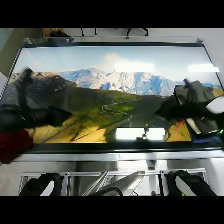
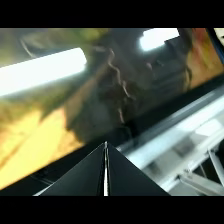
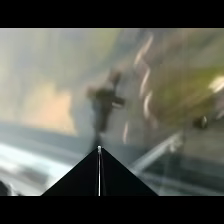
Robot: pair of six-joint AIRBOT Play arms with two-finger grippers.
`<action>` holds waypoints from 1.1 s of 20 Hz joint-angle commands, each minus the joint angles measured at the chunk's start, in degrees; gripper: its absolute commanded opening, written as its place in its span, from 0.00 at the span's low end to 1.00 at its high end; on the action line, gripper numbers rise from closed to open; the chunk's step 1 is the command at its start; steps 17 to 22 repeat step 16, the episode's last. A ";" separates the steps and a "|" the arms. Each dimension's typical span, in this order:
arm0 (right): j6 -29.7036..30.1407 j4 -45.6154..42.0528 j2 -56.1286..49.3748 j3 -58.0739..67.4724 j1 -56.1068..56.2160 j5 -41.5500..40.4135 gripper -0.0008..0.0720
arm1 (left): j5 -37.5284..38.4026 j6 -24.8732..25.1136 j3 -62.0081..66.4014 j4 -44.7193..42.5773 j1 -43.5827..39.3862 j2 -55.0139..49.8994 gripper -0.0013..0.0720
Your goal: Fold the shirts.
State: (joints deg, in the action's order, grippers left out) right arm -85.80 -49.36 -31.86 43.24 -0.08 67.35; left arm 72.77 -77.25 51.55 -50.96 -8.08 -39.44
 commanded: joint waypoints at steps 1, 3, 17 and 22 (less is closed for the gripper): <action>1.40 0.59 6.88 -15.28 11.91 -11.26 0.03 | -10.91 -4.72 -17.40 -0.09 -11.34 8.90 0.05; 1.42 1.60 6.45 -15.32 12.37 -11.69 0.03 | -12.61 -6.34 -20.70 -0.15 -14.73 10.91 0.05; 1.42 2.08 6.47 -15.34 12.35 -11.43 0.03 | -14.32 -8.35 -22.67 0.00 -6.80 21.16 0.05; 1.42 2.08 6.47 -15.34 12.35 -11.43 0.03 | -14.32 -8.35 -22.67 0.00 -6.80 21.16 0.05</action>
